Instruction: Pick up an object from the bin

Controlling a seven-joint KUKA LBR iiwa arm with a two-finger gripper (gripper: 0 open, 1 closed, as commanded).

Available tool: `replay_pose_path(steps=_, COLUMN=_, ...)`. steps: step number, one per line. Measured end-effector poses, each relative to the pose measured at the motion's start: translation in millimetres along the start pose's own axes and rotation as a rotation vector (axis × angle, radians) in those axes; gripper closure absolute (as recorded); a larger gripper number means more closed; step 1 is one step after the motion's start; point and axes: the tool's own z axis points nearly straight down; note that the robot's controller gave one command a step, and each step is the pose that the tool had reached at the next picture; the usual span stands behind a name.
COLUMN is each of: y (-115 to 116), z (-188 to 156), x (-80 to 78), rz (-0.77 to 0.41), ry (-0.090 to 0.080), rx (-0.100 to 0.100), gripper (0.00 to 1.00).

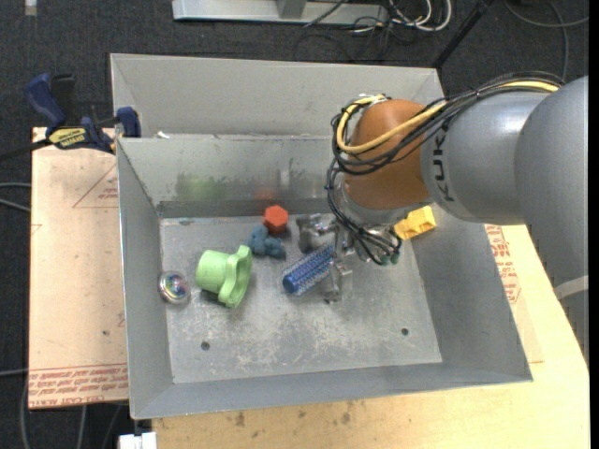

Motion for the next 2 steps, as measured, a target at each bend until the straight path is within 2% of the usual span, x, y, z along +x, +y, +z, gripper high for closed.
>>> replay_pose_path(steps=1, y=0.2, z=-0.5, x=-0.8, rz=0.002, ry=-0.002, rx=-0.001, gripper=0.00)
replay_pose_path(steps=2, y=0.5, z=-0.2, x=-0.8, rz=0.002, ry=-0.002, rx=-0.002, gripper=1.00)
